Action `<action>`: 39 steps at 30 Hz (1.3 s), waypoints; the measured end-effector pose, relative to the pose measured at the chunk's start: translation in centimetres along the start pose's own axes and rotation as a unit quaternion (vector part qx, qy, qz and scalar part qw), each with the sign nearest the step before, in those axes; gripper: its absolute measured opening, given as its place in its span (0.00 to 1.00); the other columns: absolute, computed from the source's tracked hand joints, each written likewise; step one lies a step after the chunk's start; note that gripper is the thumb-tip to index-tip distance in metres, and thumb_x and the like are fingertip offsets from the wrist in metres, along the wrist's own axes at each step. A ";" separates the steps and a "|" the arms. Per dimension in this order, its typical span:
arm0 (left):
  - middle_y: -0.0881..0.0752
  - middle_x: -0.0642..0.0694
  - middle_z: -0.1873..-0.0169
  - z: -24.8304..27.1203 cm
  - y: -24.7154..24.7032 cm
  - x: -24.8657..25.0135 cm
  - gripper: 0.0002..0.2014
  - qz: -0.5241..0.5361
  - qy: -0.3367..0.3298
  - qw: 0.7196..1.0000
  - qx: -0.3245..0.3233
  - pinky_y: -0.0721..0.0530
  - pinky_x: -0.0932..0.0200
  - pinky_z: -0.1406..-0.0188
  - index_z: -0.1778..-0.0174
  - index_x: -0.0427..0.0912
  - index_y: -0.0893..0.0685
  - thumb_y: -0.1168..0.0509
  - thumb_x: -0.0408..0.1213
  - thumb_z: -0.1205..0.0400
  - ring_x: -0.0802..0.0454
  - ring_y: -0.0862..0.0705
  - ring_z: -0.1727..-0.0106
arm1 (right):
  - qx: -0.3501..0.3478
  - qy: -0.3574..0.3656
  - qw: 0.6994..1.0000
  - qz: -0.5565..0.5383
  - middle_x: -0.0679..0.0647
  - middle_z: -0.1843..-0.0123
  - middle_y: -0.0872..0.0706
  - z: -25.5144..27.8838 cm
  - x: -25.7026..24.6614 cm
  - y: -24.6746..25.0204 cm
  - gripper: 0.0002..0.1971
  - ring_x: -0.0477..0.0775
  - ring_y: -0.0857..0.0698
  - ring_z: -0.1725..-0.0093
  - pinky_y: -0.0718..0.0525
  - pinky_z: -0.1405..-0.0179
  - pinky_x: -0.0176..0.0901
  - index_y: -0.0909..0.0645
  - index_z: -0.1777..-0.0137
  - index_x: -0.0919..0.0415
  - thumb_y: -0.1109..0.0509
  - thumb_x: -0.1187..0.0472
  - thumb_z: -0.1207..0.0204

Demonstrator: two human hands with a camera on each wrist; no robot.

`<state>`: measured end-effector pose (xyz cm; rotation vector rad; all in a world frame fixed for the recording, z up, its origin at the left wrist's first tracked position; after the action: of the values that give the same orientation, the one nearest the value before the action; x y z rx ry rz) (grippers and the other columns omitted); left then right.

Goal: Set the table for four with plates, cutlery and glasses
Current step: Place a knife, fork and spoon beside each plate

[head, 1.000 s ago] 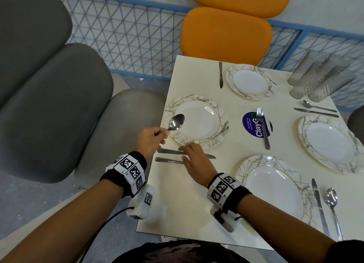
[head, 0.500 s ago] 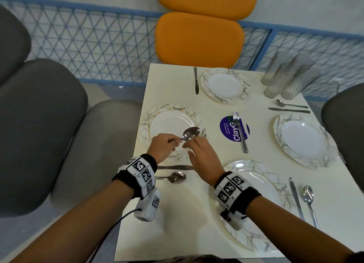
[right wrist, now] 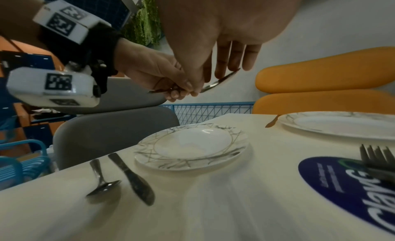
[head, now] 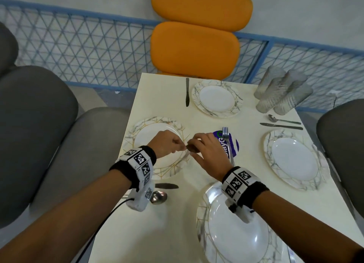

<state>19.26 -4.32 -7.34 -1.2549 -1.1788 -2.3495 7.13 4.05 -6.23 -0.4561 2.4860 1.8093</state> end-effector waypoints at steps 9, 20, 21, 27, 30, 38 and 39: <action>0.10 0.44 0.50 -6.8 3.7 2.9 0.12 -0.093 -0.028 0.995 -0.021 0.28 0.84 0.66 0.44 0.40 0.11 0.30 0.37 0.22 0.56 0.19 0.52 | -0.018 0.073 0.996 0.041 0.57 0.54 0.13 -6.7 4.9 -0.8 0.23 0.61 0.14 0.56 0.23 0.52 0.41 0.15 0.49 0.61 0.17 0.64 0.47; 0.16 0.49 0.36 -11.8 8.2 0.1 0.17 -0.295 -0.080 0.944 0.124 0.37 0.58 0.29 0.34 0.49 0.18 0.36 0.43 0.19 0.49 0.21 0.34 | -0.044 0.054 0.997 -0.036 0.59 0.53 0.14 -12.9 8.7 -4.2 0.18 0.62 0.16 0.53 0.17 0.57 0.43 0.15 0.48 0.64 0.20 0.66 0.40; 0.19 0.49 0.32 -11.9 8.9 -0.4 0.18 -0.285 -0.103 0.938 0.167 0.41 0.56 0.26 0.32 0.47 0.19 0.36 0.41 0.18 0.48 0.24 0.31 | -0.061 0.015 0.997 -0.049 0.61 0.50 0.15 -13.8 9.5 -4.8 0.17 0.63 0.18 0.48 0.20 0.51 0.43 0.16 0.45 0.65 0.22 0.66 0.36; 0.14 0.45 0.38 -11.9 11.2 -5.4 0.25 -0.215 -0.161 0.921 0.282 0.39 0.60 0.29 0.41 0.43 0.13 0.49 0.50 0.24 0.46 0.18 0.37 | -0.142 -0.209 0.962 -0.107 0.58 0.61 0.23 -18.8 14.2 -10.2 0.10 0.58 0.23 0.56 0.40 0.72 0.29 0.24 0.67 0.61 0.28 0.56 0.32; 0.13 0.47 0.42 -11.3 11.5 -7.3 0.22 -0.190 -0.192 0.915 0.300 0.33 0.58 0.32 0.45 0.44 0.11 0.46 0.47 0.23 0.58 0.24 0.42 | -0.155 -0.285 0.939 -0.118 0.59 0.63 0.24 -20.9 15.5 -12.5 0.15 0.57 0.24 0.63 0.39 0.79 0.35 0.27 0.70 0.62 0.29 0.55 0.30; 0.14 0.52 0.43 -10.7 12.9 -11.4 0.21 -0.159 -0.182 0.924 0.296 0.25 0.48 0.33 0.46 0.46 0.11 0.46 0.49 0.23 0.61 0.25 0.43 | -0.224 -0.327 0.918 -0.021 0.65 0.43 0.19 -24.6 15.7 -15.8 0.20 0.63 0.20 0.42 0.20 0.52 0.46 0.21 0.45 0.69 0.36 0.50 0.24; 0.15 0.53 0.42 -10.8 13.1 -11.7 0.22 -0.151 -0.171 0.928 0.293 0.25 0.49 0.33 0.45 0.46 0.11 0.47 0.50 0.23 0.61 0.25 0.42 | -0.227 -0.321 0.920 0.000 0.66 0.39 0.21 -24.9 15.7 -15.9 0.22 0.64 0.22 0.38 0.21 0.45 0.50 0.22 0.41 0.70 0.38 0.49 0.23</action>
<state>26.91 -22.73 -12.65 -1.3487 -2.1190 -1.7436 -0.30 -27.08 -16.10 0.1300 1.6383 2.0911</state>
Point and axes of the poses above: each hand's wrist, its own z-axis away from the middle knuckle, its own y-axis out of the back of the hand, x = y × z, the point moved 5 cm from there along -z, towards the middle knuckle
